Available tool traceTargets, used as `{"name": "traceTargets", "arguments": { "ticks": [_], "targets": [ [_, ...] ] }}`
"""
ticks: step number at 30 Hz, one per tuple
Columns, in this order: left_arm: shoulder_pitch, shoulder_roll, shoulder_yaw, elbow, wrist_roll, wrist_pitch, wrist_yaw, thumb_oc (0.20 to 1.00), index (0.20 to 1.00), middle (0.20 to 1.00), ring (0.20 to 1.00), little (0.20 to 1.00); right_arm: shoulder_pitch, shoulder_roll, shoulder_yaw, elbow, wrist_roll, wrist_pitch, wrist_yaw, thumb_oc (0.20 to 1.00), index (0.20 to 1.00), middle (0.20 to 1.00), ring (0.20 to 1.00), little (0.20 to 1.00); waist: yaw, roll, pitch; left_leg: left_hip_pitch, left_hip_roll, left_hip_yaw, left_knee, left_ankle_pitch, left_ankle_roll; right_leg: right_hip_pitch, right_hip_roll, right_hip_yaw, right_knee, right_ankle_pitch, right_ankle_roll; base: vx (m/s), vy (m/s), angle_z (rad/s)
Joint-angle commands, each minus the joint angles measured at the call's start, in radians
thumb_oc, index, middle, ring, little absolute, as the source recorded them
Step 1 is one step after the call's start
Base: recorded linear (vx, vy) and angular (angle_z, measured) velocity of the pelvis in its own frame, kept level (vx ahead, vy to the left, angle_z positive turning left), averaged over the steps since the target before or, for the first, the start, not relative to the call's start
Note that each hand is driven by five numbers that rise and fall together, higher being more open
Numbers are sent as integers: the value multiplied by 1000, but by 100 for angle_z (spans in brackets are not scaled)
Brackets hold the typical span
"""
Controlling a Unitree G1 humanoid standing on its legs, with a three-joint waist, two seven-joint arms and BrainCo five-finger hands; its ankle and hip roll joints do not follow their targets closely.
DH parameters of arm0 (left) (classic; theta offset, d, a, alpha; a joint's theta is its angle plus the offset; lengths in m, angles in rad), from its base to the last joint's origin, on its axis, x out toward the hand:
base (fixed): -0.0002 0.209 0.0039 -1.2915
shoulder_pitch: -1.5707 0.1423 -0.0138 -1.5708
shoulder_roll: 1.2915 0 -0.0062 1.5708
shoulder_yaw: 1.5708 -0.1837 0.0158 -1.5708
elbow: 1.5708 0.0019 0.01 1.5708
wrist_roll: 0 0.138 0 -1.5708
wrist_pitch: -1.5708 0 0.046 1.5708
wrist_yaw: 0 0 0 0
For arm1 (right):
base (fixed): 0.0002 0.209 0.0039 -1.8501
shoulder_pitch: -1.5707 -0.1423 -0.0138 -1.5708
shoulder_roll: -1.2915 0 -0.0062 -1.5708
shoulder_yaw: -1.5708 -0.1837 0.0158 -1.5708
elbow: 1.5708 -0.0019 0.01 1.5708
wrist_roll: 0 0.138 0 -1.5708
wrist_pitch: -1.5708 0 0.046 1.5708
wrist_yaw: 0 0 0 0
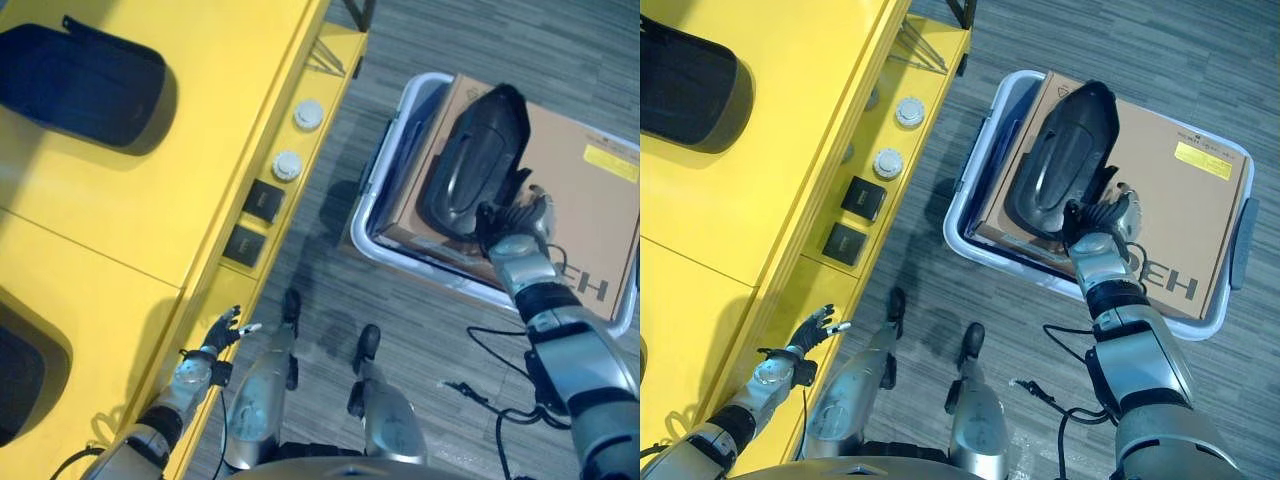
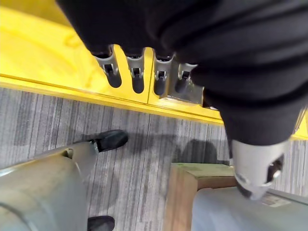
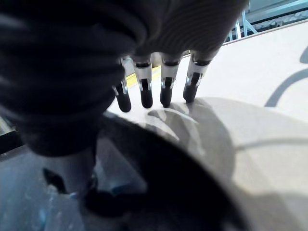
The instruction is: Move parts from the plastic box to the shelf.
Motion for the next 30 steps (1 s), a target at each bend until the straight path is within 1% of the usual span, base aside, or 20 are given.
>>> {"name": "traceTargets", "arguments": {
  "ticks": [1, 3, 5, 6, 7, 9, 10, 11, 13, 16, 17, 18, 19, 20, 21, 23, 24, 26, 29, 30],
  "targets": [
    [-32, 14, -20, 24, -21, -20, 5, 1000, 1000, 1000, 1000, 1000, 24, -34, 70, 136, 22, 90, 146, 200, 200, 200, 200, 200, 40, 0, -21, 28, 3, -29, 3, -146, -36, -68, -42, -7, 26, -28, -1, -13, -45, 15],
    [-33, 19, -20, 24, -12, -30, -1, 1000, 1000, 1000, 1000, 1000, 22, -40, 67, 177, 7, 93, 164, 200, 200, 200, 200, 200, 45, -1, -23, 29, 4, -31, 3, -146, -37, -66, -42, -13, 27, -28, 0, -23, -48, 10],
    [-32, 25, -21, 11, -13, -40, -4, 1000, 1000, 1000, 1000, 1000, 27, -50, 65, 194, 26, 99, 162, 200, 200, 200, 200, 200, 49, -2, -25, 31, 5, -35, 3, -145, -37, -63, -42, -18, 27, -29, -1, -25, -41, 12],
    [-31, 31, -22, -4, -9, -44, -8, 1000, 1000, 1000, 1000, 1000, 38, -56, 53, 204, 40, 90, 149, 200, 200, 200, 200, 200, 49, -3, -29, 35, 6, -36, 3, -146, -38, -59, -41, -21, 27, -29, -1, -34, -48, 21],
    [-30, 39, -26, -25, -13, -48, -12, 1000, 1000, 1000, 1000, 1000, 47, -64, 40, 204, 60, 74, 105, 200, 200, 200, 200, 200, 50, -6, -34, 39, 8, -36, 3, -147, -39, -54, -40, -22, 27, -30, -1, -36, -56, 18],
    [-25, 53, -26, -67, -30, -33, -19, 1000, 1000, 1000, 1000, 1000, 85, -71, 1, 188, 72, 47, 60, 200, 200, 200, 200, 200, 45, -13, -48, 50, 11, -37, 3, -150, -41, -44, -37, -21, 28, -32, 0, -43, -69, 7],
    [-23, 54, -27, -73, -29, -33, -20, 1000, 1000, 1000, 1000, 1000, 94, -71, -6, 184, 78, 44, 51, 200, 200, 200, 200, 200, 44, -16, -52, 53, 12, -36, 3, -151, -41, -41, -36, -21, 28, -32, 0, -41, -82, 5],
    [-22, 61, -27, -86, -14, -34, -23, 1000, 1000, 1000, 1000, 1000, 125, -69, -27, 178, 82, 17, 35, 200, 200, 200, 200, 200, 39, -23, -65, 64, 16, -34, 3, -154, -43, -32, -34, -20, 27, -32, 1, -27, -65, 4],
    [-22, 63, -28, -90, -3, -46, -30, 1000, 1000, 1000, 1000, 1000, 134, -67, -34, 176, 76, 10, 32, 200, 200, 200, 200, 200, 36, -26, -70, 68, 17, -32, 3, -155, -43, -30, -33, -19, 27, -32, 1, -19, -48, 0],
    [-24, 80, -40, -167, 5, -29, -41, 1000, 1000, 1000, 1000, 1000, 206, -67, -60, 140, 38, -66, -4, 200, 200, 200, 200, 200, 20, -44, -106, 97, 28, -19, 3, -160, -47, 4, -23, -11, 11, -28, 1, -29, -96, -5],
    [-24, 92, -44, -224, 4, -20, -46, 1000, 1000, 1000, 1000, 1000, 247, -70, -64, 87, 3, -91, -36, 200, 200, 200, 200, 200, 8, -55, -127, 113, 35, -9, 3, -163, -51, 19, -19, -5, 6, -27, 2, -38, -118, -6],
    [-24, 101, -45, -261, 2, -11, -52, 1000, 1000, 1000, 1000, 1000, 269, -74, -66, 51, -21, -105, -58, 200, 200, 200, 200, 200, 2, -60, -137, 121, 37, -5, 3, -164, -53, 28, -17, -1, 3, -26, 2, -35, -104, -9],
    [-24, 107, -46, -284, 4, 2, -51, 1000, 1000, 1000, 1000, 1000, 285, -74, -68, 26, -21, -97, -66, 200, 200, 200, 200, 200, -1, -63, -144, 126, 40, -1, 3, -165, -54, 32, -15, 1, 2, -26, 2, -30, -89, -12],
    [-25, 121, -49, -352, 7, 32, -50, 1000, 1000, 1000, 1000, 1000, 326, -80, -68, -50, -77, -107, -99, 200, 200, 200, 200, 200, -13, -70, -160, 141, 45, 7, 3, -168, -58, 45, -11, 8, -2, -26, 2, -20, -78, -15],
    [-29, 131, -51, -395, 0, 54, -56, 1000, 1000, 1000, 1000, 1000, 350, -85, -64, -111, -114, -101, -120, 200, 200, 200, 200, 200, -23, -74, -174, 149, 49, 14, 3, -169, -61, 51, -9, 12, -2, -26, 2, -17, -78, -21],
    [-30, 137, -47, -452, 2, 102, -68, 1000, 1000, 1000, 1000, 1000, 386, -99, -72, -193, -184, -90, -133, 200, 200, 200, 200, 200, -35, -79, -192, 165, 55, 23, 3, -173, -63, 61, -5, 19, -2, -28, 2, 8, -42, -28],
    [-31, 143, -42, -505, 3, 153, -72, 1000, 1000, 1000, 1000, 1000, 418, -116, -83, -270, -249, -78, -130, 200, 200, 200, 200, 200, -48, -82, -209, 181, 61, 34, 3, -177, -64, 72, -3, 24, -2, -29, 2, 29, -40, -24],
    [-42, 144, -34, -580, -18, 232, -99, 1000, 1000, 1000, 1000, 1000, 479, -155, -115, -428, -374, -68, -111, 200, 200, 200, 200, 200, -75, -89, -243, 212, 69, 58, 3, -186, -64, 91, 2, 35, -2, -33, 3, 45, -29, -33],
    [-65, 132, -36, -628, -65, 297, -114, 1000, 1000, 1000, 1000, 1000, 515, -186, -139, -555, -471, -68, -85, 200, 200, 200, 200, 200, -97, -93, -267, 236, 74, 77, 3, -197, -62, 104, 6, 47, -2, -41, 2, 39, -7, -32],
    [-104, 110, -42, -677, -149, 373, -131, 1000, 1000, 1000, 1000, 1000, 531, -223, -152, -661, -576, -88, -67, 200, 200, 200, 200, 200, -122, -96, -291, 259, 76, 94, 3, -210, -58, 119, 10, 60, -2, -51, -1, 42, -7, -16]
  ]
}}
